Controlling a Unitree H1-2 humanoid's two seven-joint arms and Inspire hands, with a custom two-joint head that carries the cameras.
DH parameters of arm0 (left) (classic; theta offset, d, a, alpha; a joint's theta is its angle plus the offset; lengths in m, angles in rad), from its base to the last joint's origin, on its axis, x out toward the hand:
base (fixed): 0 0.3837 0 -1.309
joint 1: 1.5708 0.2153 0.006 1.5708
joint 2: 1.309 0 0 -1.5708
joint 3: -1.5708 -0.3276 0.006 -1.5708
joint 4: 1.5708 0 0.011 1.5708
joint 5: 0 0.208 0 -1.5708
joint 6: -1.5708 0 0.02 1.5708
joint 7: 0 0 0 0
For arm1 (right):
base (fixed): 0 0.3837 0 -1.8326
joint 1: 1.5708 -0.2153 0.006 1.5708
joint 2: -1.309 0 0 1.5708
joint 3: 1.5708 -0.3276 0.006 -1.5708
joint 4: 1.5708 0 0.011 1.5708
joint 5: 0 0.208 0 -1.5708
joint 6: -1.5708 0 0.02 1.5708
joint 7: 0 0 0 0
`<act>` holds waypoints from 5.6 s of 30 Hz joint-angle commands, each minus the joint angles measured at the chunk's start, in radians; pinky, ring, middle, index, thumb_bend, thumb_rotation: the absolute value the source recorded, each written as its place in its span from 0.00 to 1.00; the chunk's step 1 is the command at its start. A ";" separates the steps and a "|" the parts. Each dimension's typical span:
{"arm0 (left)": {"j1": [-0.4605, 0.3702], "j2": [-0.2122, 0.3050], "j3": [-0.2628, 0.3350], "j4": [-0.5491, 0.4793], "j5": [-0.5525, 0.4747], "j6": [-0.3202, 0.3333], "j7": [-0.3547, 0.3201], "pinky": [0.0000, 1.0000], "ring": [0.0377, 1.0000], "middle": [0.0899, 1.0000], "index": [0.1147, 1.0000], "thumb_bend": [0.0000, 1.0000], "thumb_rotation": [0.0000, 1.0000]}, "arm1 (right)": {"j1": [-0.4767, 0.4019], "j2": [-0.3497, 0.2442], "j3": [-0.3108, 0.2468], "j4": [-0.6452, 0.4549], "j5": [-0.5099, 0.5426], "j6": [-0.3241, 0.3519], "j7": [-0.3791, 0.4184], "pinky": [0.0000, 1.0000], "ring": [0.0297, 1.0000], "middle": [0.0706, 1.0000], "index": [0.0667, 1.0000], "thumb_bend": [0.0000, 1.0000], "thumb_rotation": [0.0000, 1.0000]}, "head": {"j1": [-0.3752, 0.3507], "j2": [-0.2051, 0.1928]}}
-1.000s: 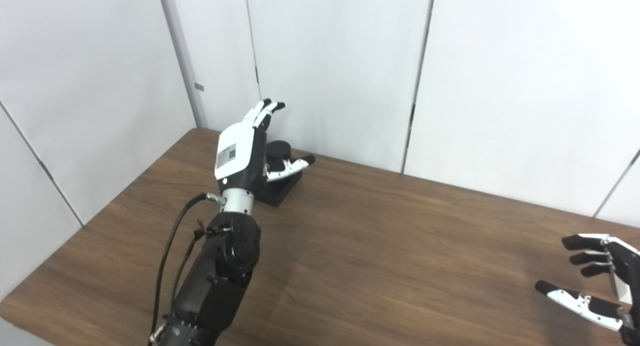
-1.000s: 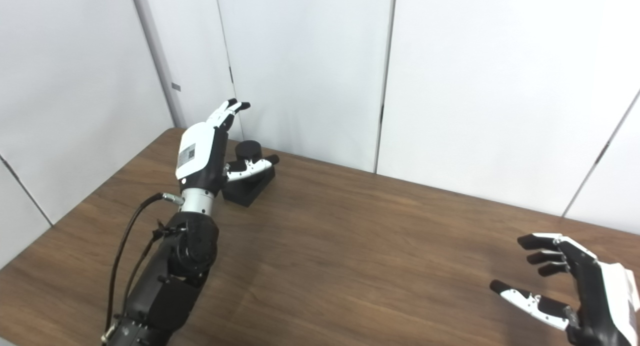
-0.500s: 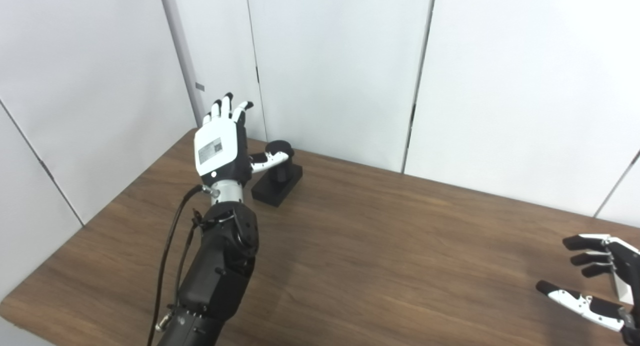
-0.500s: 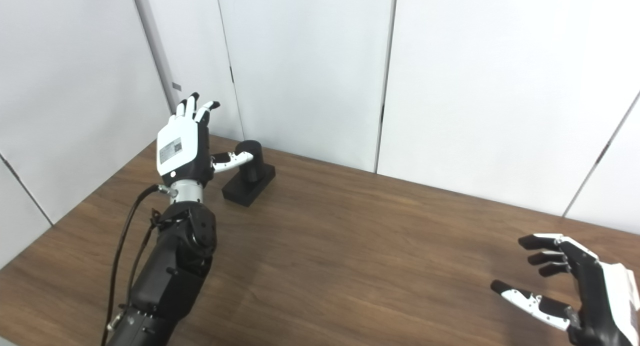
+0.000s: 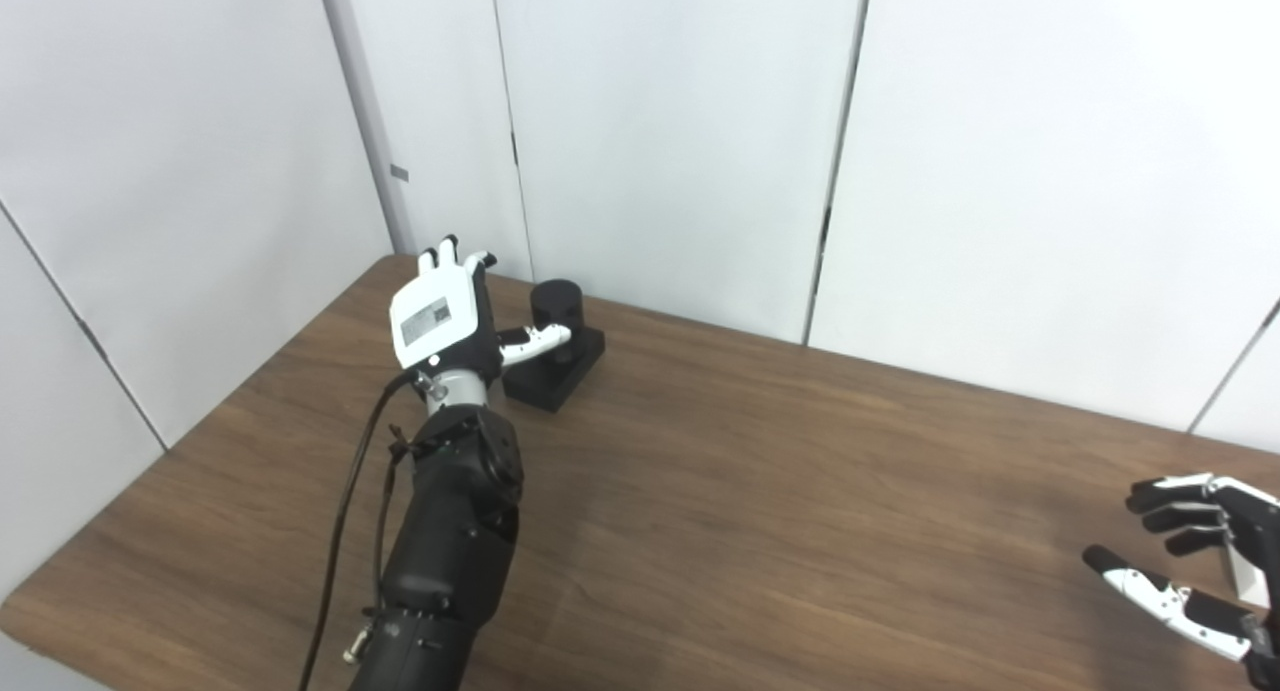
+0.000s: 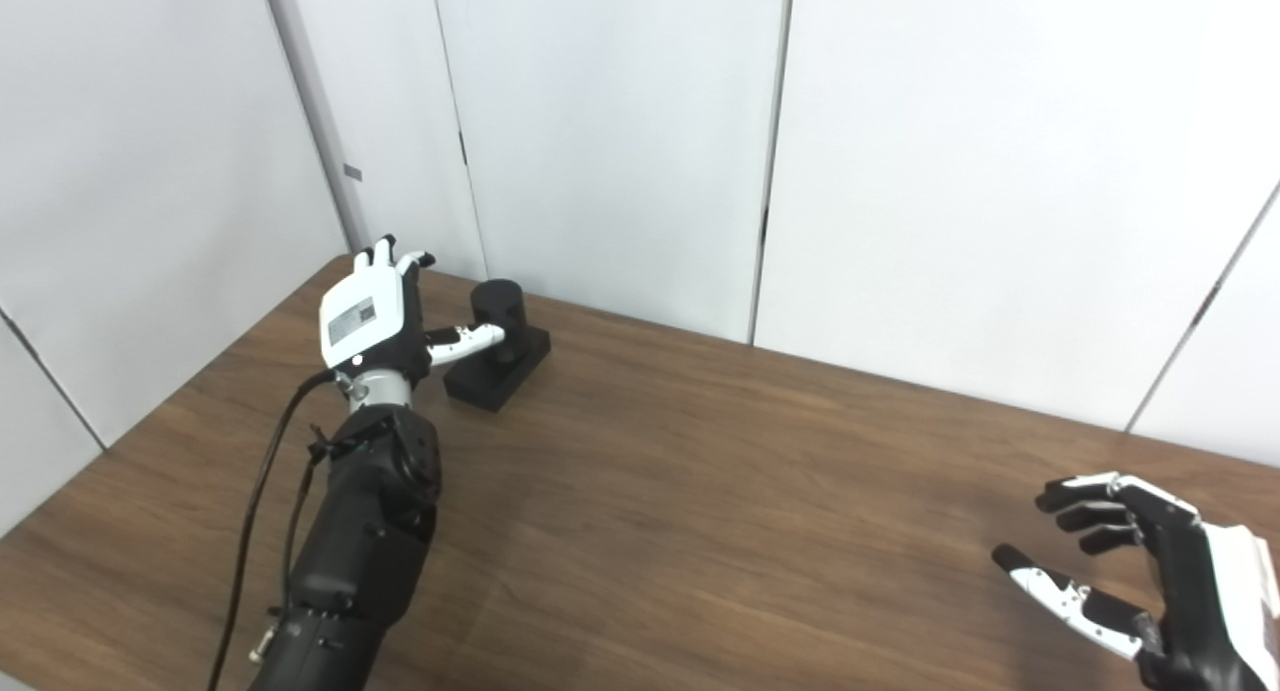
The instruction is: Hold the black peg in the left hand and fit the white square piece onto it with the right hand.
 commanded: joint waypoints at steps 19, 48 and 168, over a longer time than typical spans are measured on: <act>-0.101 0.009 0.009 0.190 0.089 0.001 -0.064 0.90 1.00 1.00 0.81 1.00 0.59 | -0.018 -0.007 0.002 -0.086 -0.024 0.016 0.022 0.46 0.56 0.61 0.45 0.50 0.11 | -0.015 0.016; -0.096 -0.007 -0.018 0.227 0.108 0.001 -0.070 0.92 1.00 1.00 0.82 1.00 0.54 | -0.017 -0.007 -0.008 -0.113 -0.015 0.048 0.039 0.49 0.59 0.63 0.45 0.50 0.11 | -0.023 0.038; 0.109 0.360 -0.858 -0.004 -0.092 -0.654 -0.209 0.82 0.82 0.81 0.43 0.52 0.07 | -0.478 -0.486 0.238 0.237 -0.571 0.267 0.683 0.88 0.94 0.95 0.89 0.95 0.13 | -0.879 0.018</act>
